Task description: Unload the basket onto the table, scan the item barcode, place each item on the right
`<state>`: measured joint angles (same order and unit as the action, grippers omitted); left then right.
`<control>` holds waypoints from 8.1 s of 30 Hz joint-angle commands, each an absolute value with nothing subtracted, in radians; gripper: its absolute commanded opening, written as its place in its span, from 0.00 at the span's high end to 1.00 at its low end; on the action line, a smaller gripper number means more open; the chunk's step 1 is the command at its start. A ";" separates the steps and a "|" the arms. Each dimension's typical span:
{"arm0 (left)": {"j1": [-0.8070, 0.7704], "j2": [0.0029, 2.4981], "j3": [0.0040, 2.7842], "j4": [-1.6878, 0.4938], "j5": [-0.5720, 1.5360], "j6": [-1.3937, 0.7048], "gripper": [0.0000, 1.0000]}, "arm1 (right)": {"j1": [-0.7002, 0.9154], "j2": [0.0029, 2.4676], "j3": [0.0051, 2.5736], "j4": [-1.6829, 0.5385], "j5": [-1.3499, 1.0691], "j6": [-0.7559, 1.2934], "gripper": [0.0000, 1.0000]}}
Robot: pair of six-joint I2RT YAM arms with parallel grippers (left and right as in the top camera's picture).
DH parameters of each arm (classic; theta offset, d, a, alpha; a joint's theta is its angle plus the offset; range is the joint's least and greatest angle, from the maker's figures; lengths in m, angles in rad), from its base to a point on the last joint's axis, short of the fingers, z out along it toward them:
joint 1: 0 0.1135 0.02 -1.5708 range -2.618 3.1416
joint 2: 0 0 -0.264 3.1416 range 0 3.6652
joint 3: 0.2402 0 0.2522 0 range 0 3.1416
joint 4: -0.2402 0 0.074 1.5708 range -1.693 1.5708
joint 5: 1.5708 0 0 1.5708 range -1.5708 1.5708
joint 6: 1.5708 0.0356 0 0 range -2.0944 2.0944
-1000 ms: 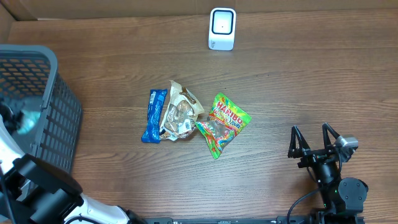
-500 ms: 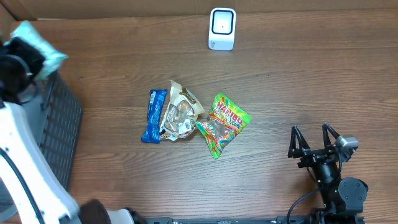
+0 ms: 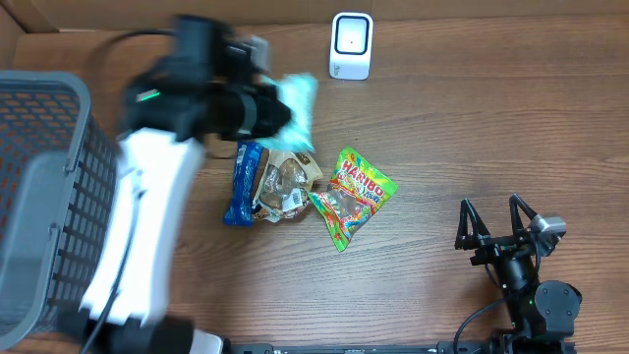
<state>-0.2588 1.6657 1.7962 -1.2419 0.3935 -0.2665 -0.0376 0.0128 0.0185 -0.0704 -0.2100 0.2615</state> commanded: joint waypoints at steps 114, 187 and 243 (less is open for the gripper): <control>-0.392 2.082 2.376 -1.360 0.149 -0.113 0.16 | -0.225 1.779 0.977 -0.760 -0.363 0.509 0.81; -0.392 2.082 2.376 -1.377 0.103 -0.110 0.10 | -0.152 1.865 1.184 -0.778 -0.365 -0.302 0.12; -0.181 1.880 2.428 -1.359 -0.012 -0.172 0.00 | 0.334 1.818 1.657 -0.460 0.541 0.120 0.96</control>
<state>-0.1871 1.8645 2.4275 -1.3472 0.0399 -0.1646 0.2672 1.8484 1.6333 -0.5385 0.1745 0.1940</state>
